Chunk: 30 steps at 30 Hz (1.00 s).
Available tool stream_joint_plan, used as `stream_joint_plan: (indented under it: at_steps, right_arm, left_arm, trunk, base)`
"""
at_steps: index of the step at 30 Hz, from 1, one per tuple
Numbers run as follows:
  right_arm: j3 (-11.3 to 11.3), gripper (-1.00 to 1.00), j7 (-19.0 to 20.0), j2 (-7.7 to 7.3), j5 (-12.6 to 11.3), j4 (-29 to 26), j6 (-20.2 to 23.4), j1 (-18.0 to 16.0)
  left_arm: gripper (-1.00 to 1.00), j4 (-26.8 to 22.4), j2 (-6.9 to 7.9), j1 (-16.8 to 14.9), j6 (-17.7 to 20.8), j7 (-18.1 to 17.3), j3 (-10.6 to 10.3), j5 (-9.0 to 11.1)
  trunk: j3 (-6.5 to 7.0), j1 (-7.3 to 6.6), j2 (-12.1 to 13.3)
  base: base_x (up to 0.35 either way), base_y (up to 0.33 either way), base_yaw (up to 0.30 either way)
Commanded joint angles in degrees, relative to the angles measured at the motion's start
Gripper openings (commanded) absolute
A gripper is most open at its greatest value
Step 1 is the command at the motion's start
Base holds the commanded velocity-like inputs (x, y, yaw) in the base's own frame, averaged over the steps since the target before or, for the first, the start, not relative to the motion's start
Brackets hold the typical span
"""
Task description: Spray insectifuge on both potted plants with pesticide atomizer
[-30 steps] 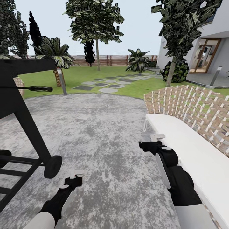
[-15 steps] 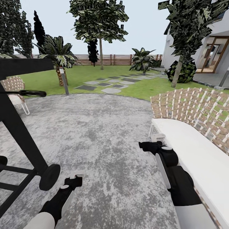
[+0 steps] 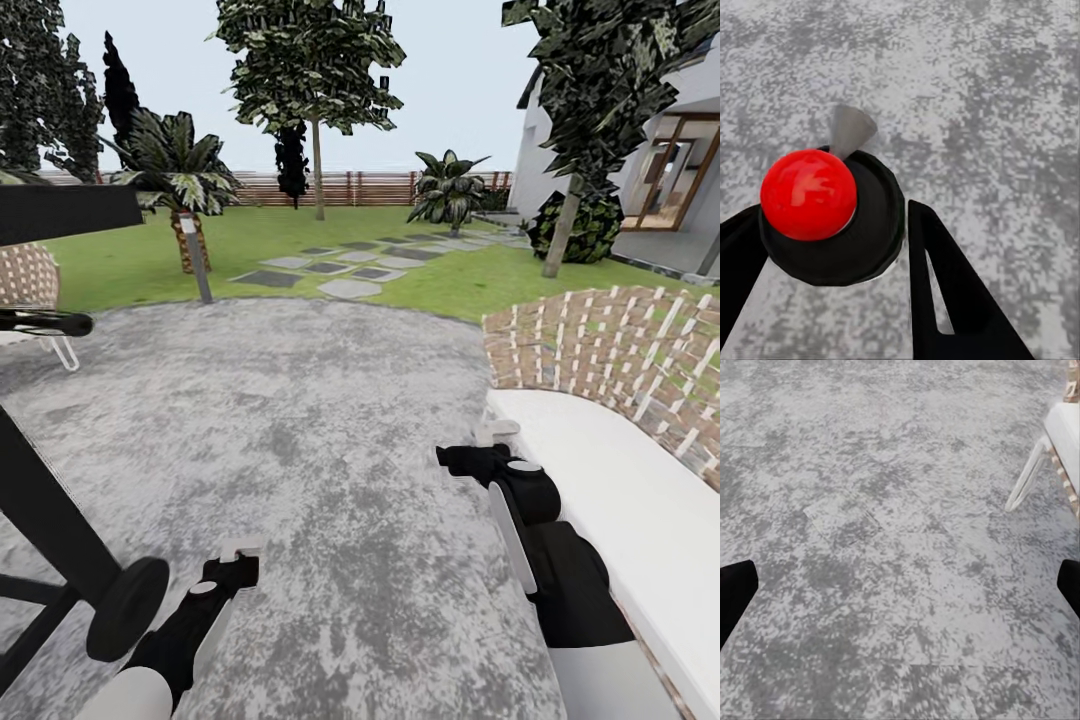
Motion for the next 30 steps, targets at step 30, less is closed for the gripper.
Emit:
stream_joint_plan:
  at_steps: [30]
  right_arm:
    - [0.03,1.00,-0.39,0.03,-0.13,-0.17,0.27,-0.04]
  left_arm:
    - [-1.00,-0.13,0.01,0.09,0.36,0.03,0.13,0.57]
  trunk:
    - [0.87,0.02,-0.02]
  base:
    - [0.334,-0.070,0.000]
